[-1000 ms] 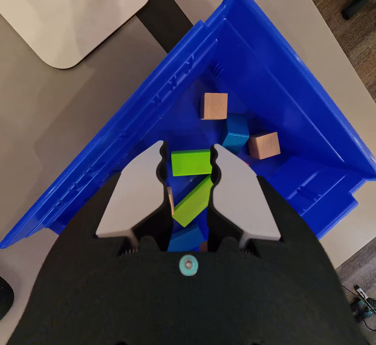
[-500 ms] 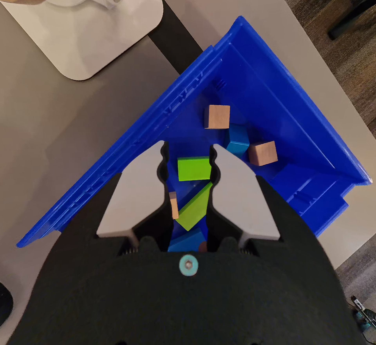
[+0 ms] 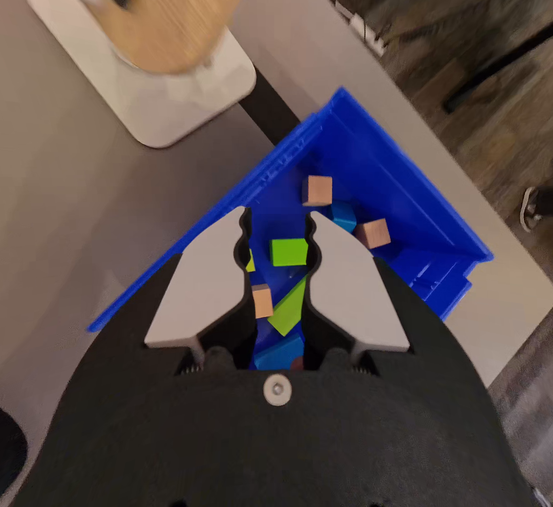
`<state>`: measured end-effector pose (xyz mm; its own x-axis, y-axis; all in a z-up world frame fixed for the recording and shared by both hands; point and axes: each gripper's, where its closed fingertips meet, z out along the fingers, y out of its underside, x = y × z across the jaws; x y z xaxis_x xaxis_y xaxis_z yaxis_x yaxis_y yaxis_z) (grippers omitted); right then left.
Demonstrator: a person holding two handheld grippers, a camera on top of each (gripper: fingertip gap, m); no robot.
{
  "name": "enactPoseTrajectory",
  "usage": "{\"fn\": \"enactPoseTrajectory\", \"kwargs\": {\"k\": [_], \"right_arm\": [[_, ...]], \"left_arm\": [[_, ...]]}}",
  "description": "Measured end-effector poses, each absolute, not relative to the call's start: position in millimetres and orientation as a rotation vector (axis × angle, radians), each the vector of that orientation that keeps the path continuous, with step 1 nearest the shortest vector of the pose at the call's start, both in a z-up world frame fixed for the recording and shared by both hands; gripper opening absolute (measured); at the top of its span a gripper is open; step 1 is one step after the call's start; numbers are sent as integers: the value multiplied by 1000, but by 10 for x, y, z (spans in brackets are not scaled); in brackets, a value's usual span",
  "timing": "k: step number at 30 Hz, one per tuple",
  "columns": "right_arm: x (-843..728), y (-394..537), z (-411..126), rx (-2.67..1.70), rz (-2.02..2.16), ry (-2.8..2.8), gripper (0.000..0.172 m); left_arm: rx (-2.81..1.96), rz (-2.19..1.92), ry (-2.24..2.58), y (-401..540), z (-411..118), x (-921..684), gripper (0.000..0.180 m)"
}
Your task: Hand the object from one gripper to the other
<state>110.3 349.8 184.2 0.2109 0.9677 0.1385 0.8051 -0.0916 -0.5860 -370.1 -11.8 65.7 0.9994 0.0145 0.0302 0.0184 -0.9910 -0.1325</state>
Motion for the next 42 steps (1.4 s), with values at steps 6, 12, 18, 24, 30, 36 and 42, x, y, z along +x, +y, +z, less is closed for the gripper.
{"fn": "enactPoseTrajectory", "kwargs": {"k": [6,12,18,24,30,36,42], "right_arm": [[452,2166,2649,-1478,831,-1839,36],[-385,1086,2681,-1129,1056,-2042,45],[-539,961,2565,-1110,1111,-2115,40],[-425,962,2357,-1146,1071,-2214,31],[-58,1182,2406,-1233,1120,-2131,30],[1060,2321,2171,-1621,871,-1921,30],[1972,2924,1383,-1986,589,-1934,30]], "left_arm": [[-2729,-154,372,290,1580,-2630,33],[-2627,-190,883,668,2056,-1268,34],[-2549,-250,1049,810,2235,-710,33],[-2536,-231,1159,875,2185,-499,33],[-2456,-345,1123,1021,2261,-267,38],[-2425,-261,968,1131,2350,-576,47],[-2527,-235,901,1000,2029,-833,44]]}}
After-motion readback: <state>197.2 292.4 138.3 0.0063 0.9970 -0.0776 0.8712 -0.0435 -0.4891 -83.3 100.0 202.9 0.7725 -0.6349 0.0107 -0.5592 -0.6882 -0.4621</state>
